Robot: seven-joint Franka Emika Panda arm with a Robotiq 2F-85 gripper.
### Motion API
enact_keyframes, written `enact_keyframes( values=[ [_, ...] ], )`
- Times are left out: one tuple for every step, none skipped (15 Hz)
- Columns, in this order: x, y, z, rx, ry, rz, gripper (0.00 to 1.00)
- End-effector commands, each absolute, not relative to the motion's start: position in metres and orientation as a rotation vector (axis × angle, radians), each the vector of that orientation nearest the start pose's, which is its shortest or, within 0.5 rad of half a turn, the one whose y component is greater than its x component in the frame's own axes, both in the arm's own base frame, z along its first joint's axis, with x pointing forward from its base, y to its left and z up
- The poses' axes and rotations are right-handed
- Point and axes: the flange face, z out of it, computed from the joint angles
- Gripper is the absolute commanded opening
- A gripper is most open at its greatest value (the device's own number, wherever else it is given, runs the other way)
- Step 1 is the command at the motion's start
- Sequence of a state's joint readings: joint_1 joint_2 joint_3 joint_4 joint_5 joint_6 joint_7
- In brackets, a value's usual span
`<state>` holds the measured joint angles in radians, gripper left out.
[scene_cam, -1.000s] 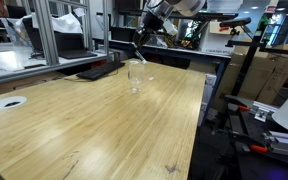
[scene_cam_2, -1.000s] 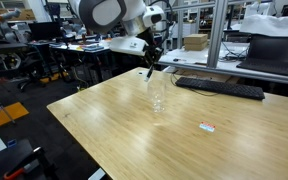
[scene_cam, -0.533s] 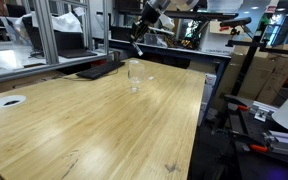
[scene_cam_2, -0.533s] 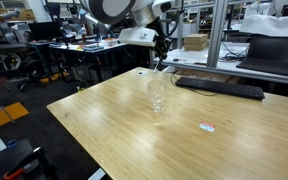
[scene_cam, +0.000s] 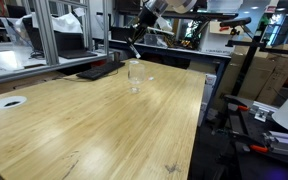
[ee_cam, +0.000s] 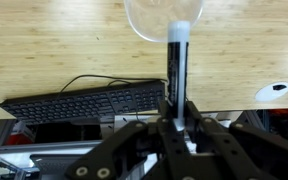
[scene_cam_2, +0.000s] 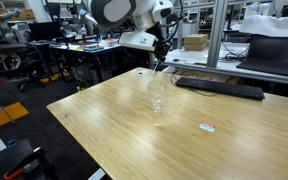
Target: Put the marker in the cup
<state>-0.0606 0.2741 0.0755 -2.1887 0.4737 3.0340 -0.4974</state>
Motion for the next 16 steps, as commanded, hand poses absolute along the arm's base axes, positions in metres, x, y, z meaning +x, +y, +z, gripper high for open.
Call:
enact_keyframes(
  values=[
    [0.597,-0.039,0.319,-2.947,-0.050,-0.891,0.05],
    [0.596,-0.042,0.317,-2.951,-0.044,-0.882,0.05],
    [0.595,-0.044,0.316,-2.958,-0.042,-0.875,0.05],
    [0.594,-0.041,0.315,-2.959,-0.035,-0.875,0.19],
    [0.594,-0.042,0.313,-2.960,-0.031,-0.871,0.19],
    [0.594,-0.042,0.313,-2.961,-0.031,-0.870,0.19],
    [0.594,-0.042,0.313,-2.961,-0.031,-0.870,0.19],
    [0.594,-0.042,0.313,-2.961,-0.031,-0.870,0.19],
    [0.594,-0.042,0.313,-2.961,-0.031,-0.870,0.19],
    [0.594,-0.042,0.313,-2.961,-0.031,-0.870,0.19],
    [0.594,-0.042,0.313,-2.961,-0.031,-0.870,0.19],
    [0.594,-0.042,0.313,-2.961,-0.031,-0.870,0.19],
    [0.595,-0.040,0.313,-2.963,-0.023,-0.916,0.05],
    [0.596,-0.036,0.313,-2.953,-0.022,-0.950,0.05],
    [0.598,-0.030,0.314,-2.941,-0.027,-0.980,0.05],
    [0.599,-0.024,0.313,-2.934,-0.025,-1.009,0.05]
  ],
)
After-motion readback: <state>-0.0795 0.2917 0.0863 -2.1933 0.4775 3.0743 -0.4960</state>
